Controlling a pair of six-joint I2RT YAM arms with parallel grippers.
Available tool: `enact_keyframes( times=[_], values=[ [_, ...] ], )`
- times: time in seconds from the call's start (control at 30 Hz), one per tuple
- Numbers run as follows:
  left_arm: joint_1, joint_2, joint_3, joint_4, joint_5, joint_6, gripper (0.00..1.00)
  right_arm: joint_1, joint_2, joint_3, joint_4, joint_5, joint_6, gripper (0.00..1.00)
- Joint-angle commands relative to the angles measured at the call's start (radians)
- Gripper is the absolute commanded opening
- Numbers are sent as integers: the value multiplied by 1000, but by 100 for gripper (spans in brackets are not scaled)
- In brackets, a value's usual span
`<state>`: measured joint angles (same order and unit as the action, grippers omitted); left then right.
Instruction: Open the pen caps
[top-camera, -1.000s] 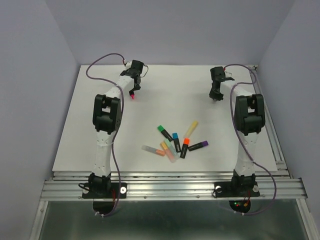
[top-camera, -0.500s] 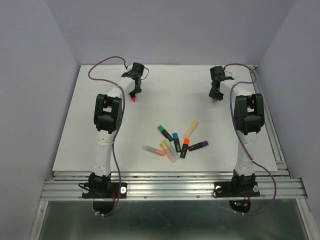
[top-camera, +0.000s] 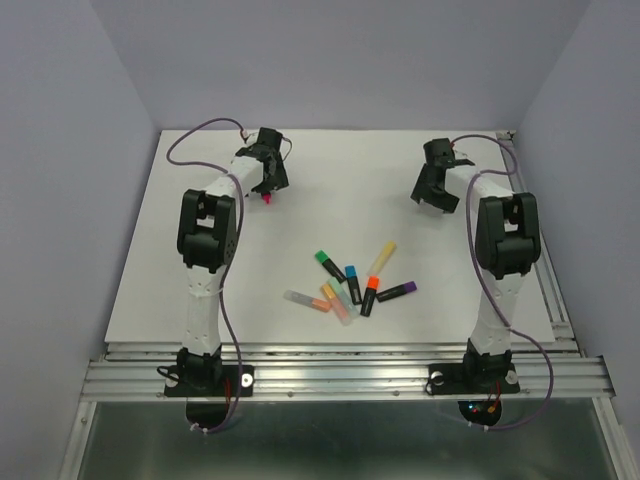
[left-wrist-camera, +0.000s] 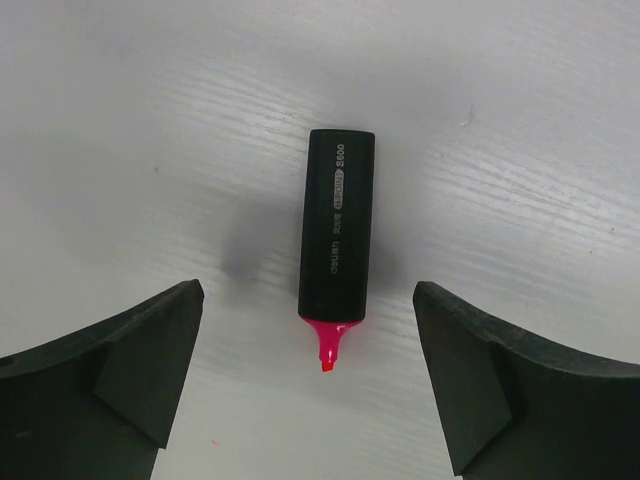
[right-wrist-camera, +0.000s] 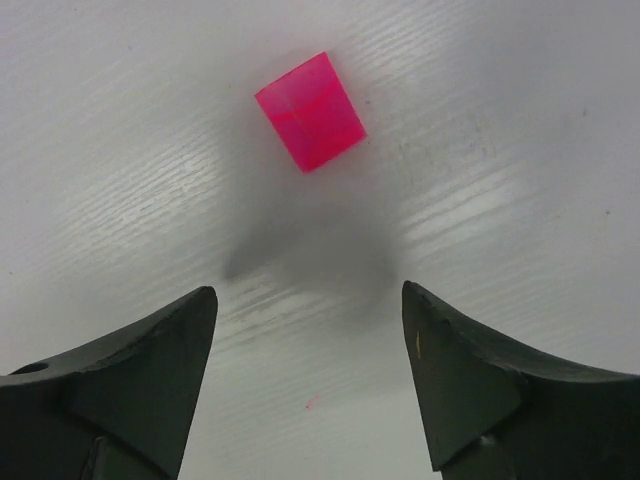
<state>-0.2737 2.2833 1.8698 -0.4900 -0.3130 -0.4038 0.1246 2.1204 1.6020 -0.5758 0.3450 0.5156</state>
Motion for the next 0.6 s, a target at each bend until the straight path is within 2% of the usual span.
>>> enact_keyframes(
  times=[0.0, 0.03, 0.17, 0.3, 0.33, 0.37, 0.4, 0.5, 0.57],
  values=[
    [1, -181, -44, -18, -8, -46, 99, -3, -159, -63, 17, -40, -17, 86],
    [1, -211, -58, -19, -9, -53, 99, -2, -186, -77, 27, -53, -20, 99],
    [-7, -382, -173, -19, -9, -107, 99, -3, -354, -169, 57, -121, -19, 100],
    [-57, -602, -409, 4, -15, -214, 99, -3, -597, -350, 91, -167, 0, 100],
    [-74, -676, -513, 4, -29, -274, 99, -3, -656, -400, 135, -182, 7, 100],
    [-96, -711, -562, 4, -25, -299, 99, -3, -785, -449, 163, -201, 11, 100],
    [-154, -743, -611, 5, -24, -325, 99, -3, -847, -567, 195, -234, 15, 100],
    [-276, -852, -830, 2, -2, -505, 99, -3, -1063, -761, 312, -297, 95, 100],
    [-335, -930, -911, 14, 20, -596, 99, -2, -1184, -836, 317, -322, 175, 100]
  ],
)
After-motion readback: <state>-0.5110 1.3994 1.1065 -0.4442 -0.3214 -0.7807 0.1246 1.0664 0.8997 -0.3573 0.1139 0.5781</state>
